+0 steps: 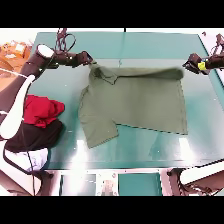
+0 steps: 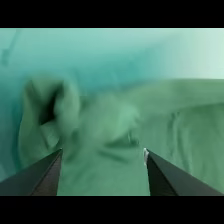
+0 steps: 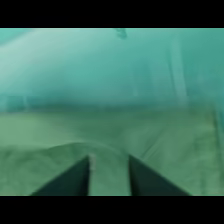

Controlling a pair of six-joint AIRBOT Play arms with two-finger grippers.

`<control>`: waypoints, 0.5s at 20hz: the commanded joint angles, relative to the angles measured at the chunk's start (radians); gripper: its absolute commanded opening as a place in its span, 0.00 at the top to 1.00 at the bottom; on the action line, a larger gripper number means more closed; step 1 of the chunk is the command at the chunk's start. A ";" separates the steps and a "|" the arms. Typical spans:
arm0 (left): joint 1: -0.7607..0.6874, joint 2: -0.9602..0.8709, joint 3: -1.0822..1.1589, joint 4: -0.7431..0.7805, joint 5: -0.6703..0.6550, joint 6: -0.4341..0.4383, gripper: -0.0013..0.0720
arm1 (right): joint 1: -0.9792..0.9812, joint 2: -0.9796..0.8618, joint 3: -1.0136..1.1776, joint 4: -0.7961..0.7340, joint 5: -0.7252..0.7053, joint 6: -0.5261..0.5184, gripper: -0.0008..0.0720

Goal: Fold the shirts.

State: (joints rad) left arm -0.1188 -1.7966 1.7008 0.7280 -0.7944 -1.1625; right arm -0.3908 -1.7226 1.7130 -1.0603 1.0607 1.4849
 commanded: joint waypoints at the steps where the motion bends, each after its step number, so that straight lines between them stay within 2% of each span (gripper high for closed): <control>1: 0.079 -0.032 0.067 -0.024 -0.264 -0.016 0.19 | -0.077 -0.019 0.017 0.002 0.103 -0.001 0.61; 2: 0.119 -0.031 0.103 -0.024 -0.391 -0.016 0.19 | -0.111 -0.003 0.017 0.002 0.158 -0.001 0.87; 3: 0.154 -0.031 0.130 -0.025 -0.497 -0.024 0.22 | -0.144 0.013 0.015 0.002 0.222 -0.002 0.96; 4: 0.188 -0.031 0.146 -0.025 -0.587 -0.051 0.49 | -0.168 0.026 0.009 0.002 0.278 -0.002 0.96; 5: 0.219 -0.031 0.150 -0.026 -0.663 -0.060 0.87 | -0.188 0.050 -0.015 0.002 0.316 -0.002 0.96; 6: 0.244 -0.031 0.148 -0.021 -0.720 -0.063 0.95 | -0.200 0.083 -0.056 0.002 0.327 -0.002 0.96; 9: 0.268 -0.013 0.107 0.067 -0.830 -0.095 0.95 | -0.232 0.244 -0.264 0.002 0.315 -0.002 0.96; 10: 0.268 0.029 0.028 0.117 -0.818 -0.095 0.95 | -0.251 0.303 -0.340 0.002 0.304 -0.002 0.96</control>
State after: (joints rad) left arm 0.1196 -1.8072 1.7966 0.7544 -1.4799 -1.2327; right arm -0.5976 -1.5444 1.5295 -1.0588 1.3399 1.4822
